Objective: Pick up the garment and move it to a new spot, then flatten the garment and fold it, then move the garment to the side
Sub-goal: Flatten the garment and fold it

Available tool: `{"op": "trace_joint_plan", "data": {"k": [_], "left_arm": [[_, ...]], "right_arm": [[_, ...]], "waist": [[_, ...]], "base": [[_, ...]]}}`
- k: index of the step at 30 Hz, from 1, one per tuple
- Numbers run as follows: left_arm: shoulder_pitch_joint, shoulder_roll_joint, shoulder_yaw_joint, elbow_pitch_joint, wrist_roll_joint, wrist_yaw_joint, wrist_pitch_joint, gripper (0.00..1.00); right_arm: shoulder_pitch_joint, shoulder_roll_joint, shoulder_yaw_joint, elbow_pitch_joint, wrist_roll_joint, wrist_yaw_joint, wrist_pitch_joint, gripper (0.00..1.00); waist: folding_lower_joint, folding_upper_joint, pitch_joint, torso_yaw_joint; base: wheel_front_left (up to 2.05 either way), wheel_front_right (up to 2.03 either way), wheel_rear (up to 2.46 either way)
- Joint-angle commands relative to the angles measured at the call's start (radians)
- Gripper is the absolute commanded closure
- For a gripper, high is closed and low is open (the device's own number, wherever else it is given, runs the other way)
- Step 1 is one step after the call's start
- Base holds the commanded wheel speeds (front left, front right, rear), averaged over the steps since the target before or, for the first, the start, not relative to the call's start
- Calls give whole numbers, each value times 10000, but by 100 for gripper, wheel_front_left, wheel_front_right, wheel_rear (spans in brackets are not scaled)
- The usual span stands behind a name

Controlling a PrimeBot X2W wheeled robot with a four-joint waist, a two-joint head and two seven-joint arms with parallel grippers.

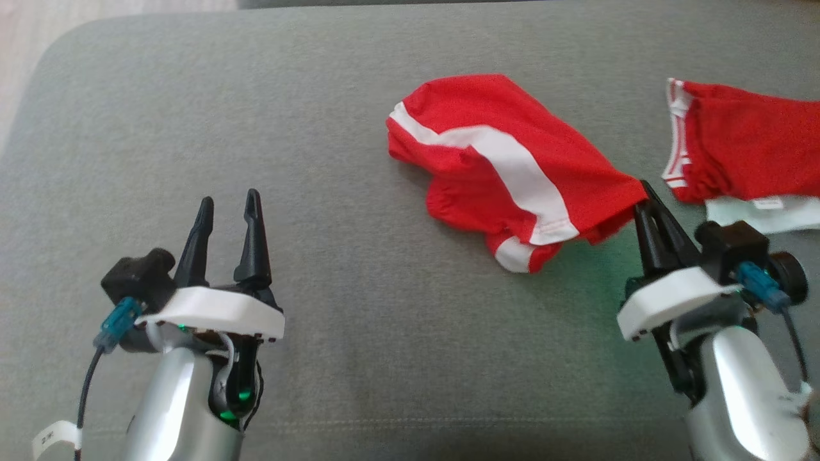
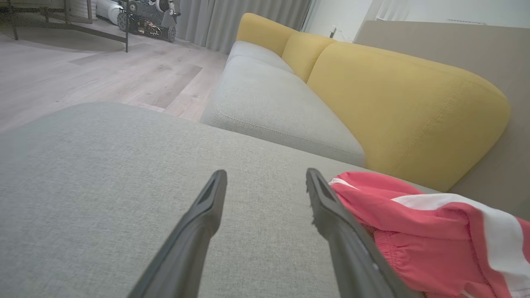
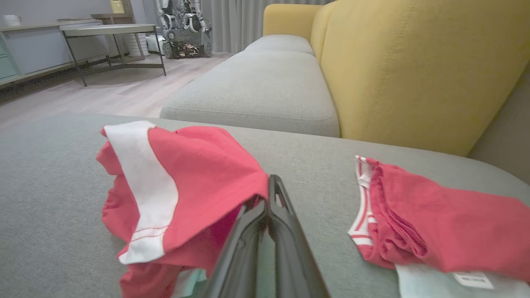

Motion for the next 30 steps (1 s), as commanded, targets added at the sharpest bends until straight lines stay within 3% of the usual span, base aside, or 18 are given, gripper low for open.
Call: {"op": "trace_joint_plan", "data": {"k": [1,11,17,20,21,30], "left_arm": [[-306,92,282,-278,114,-20,-61,0],[-271,91,146,-64,181,-74,-61,0],[-286,91,105,-9,230,-71,-61,0],[-300,91,52,69,234,-82,-61,0],[-315,91,41,92,245,-87,-61,0],[-498,91,125,126,231,-80,-61,0]], "right_arm": [[-57,-194,177,-552,113,65,87,100],[1037,-1028,189,-1161,915,65,847,100],[1348,-1746,401,-840,997,65,1168,100],[1275,-1744,627,-609,982,65,1080,100],[1204,-1709,619,-562,956,65,976,0],[714,-1026,-16,-704,608,65,274,0]], "waist": [[0,0,-51,-210],[0,0,-268,-621],[0,0,-229,-746],[0,0,-197,-796],[0,0,-180,-808],[0,0,-128,-909]], "base": [[0,0,0],[0,0,0],[0,0,0],[0,0,0],[0,0,0],[0,0,0]]}}
